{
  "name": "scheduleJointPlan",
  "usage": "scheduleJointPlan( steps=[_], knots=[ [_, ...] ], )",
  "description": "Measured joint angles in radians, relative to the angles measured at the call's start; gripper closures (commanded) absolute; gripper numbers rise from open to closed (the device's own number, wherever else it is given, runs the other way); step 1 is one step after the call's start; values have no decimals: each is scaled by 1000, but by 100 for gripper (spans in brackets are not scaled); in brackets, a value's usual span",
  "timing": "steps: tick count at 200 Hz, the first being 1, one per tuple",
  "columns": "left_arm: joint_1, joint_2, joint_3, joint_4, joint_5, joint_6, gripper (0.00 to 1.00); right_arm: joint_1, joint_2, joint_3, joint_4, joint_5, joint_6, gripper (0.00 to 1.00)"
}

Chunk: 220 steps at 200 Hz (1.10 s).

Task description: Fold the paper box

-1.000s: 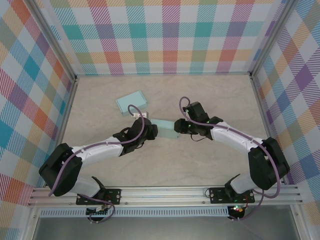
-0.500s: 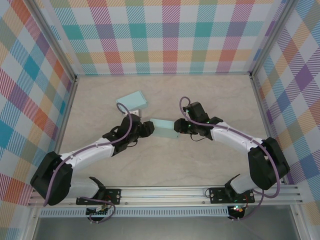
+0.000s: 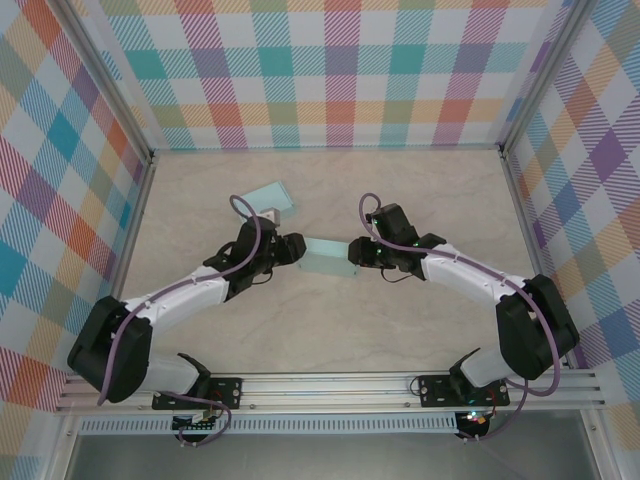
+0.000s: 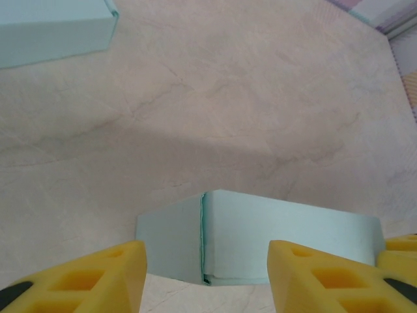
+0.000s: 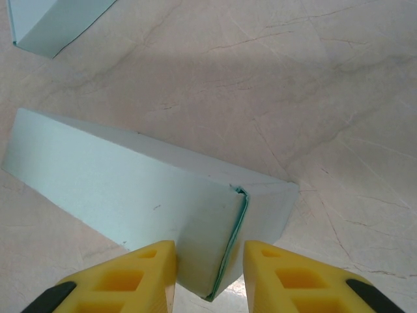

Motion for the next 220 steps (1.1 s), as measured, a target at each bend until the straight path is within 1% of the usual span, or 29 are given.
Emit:
scheduleJointPlan(
  steps=[29, 46, 58, 64, 73, 94, 115, 134, 148, 162, 177, 181, 188, 189, 193, 202, 207, 211, 215, 220],
  knots=[
    [9, 56, 0, 14, 27, 3, 57, 0, 0, 0, 0, -6, 0, 68],
    [12, 61, 2, 28, 32, 3, 63, 0, 0, 0, 0, -6, 0, 68],
    [13, 65, 2, 37, 37, 3, 64, 0, 0, 0, 0, -6, 0, 68],
    [13, 67, 2, 41, 38, 3, 67, 0, 0, 1, 0, -6, 0, 68],
    [13, 68, 2, 45, 39, 3, 67, 0, 0, 2, -1, -6, 0, 68],
    [13, 68, 2, 45, 42, 5, 66, 0, 0, 3, -5, -7, 0, 68],
    [13, 57, 2, 33, 37, 27, 60, 0, 0, 6, -13, -12, 0, 67],
    [14, 29, 3, -2, 31, 84, 55, 0, 0, 10, -23, -14, 0, 67],
    [14, 1, 20, -33, 30, 153, 52, 0, 1, 15, -32, -17, 0, 67],
    [14, -24, 51, -46, 40, 257, 49, 0, 4, 21, -39, -17, 0, 67],
    [14, -45, 82, -34, 66, 405, 46, 0, 8, 26, -45, -21, -1, 67],
    [14, -50, 88, -29, 77, 446, 43, 0, 9, 27, -46, -21, -1, 67],
    [14, -57, 92, -15, 95, 525, 42, 0, 10, 29, -47, -21, -1, 66],
    [14, -58, 92, -14, 96, 534, 41, 0, 10, 29, -47, -21, -1, 66],
    [14, -60, 93, -8, 111, 585, 33, 0, 10, 29, -49, -21, -1, 67],
    [14, -61, 93, -5, 138, 677, 20, -2, 11, 31, -52, -24, -1, 66],
    [14, -60, 93, -5, 156, 739, 15, -3, 11, 32, -54, -25, -1, 66],
    [14, -58, 93, -6, 167, 787, 13, -4, 12, 33, -56, -25, -2, 66],
    [14, -56, 93, -7, 179, 809, 9, -4, 12, 34, -57, -27, -2, 66],
    [14, -51, 93, -9, 196, 870, 8, -4, 13, 36, -59, -29, -4, 66]
  ],
)
